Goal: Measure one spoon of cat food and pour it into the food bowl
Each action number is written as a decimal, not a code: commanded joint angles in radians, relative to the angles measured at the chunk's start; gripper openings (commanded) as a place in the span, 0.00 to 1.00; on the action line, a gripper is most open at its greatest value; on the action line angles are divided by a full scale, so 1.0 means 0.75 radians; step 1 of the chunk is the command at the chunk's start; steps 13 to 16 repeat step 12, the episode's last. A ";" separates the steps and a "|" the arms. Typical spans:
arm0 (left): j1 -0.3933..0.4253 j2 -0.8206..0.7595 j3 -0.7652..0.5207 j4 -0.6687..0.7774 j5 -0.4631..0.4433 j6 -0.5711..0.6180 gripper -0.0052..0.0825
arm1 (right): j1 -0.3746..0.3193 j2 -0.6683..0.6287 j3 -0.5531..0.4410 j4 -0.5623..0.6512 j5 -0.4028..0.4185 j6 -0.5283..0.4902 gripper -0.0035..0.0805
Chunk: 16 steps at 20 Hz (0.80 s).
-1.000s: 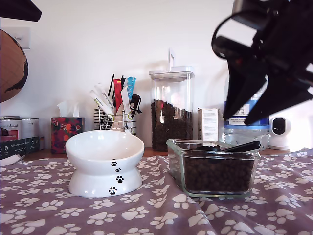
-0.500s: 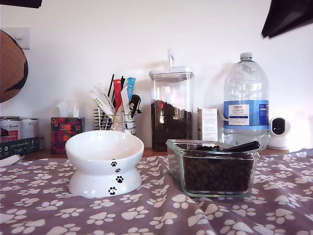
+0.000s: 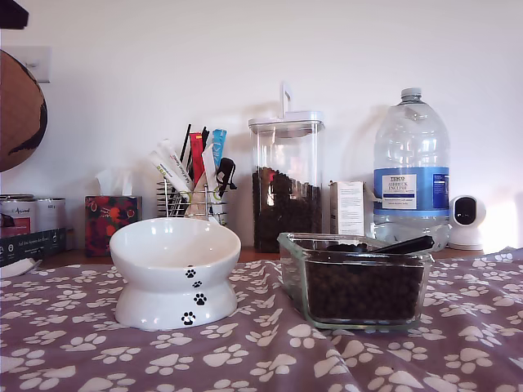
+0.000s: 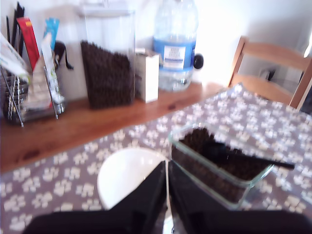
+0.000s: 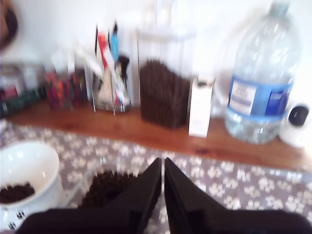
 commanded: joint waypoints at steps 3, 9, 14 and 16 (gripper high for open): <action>0.000 0.004 -0.007 -0.111 -0.014 -0.007 0.04 | 0.001 -0.018 0.001 -0.151 0.024 0.001 0.03; -0.002 0.005 -0.007 -0.318 -0.013 -0.007 0.04 | 0.001 -0.017 0.001 -0.454 0.024 0.001 0.03; -0.002 0.005 -0.007 -0.413 -0.013 -0.007 0.04 | 0.001 -0.017 0.001 -0.518 0.020 0.002 0.03; -0.002 0.005 -0.007 -0.413 -0.013 -0.007 0.04 | 0.001 -0.017 0.001 -0.518 0.020 0.002 0.03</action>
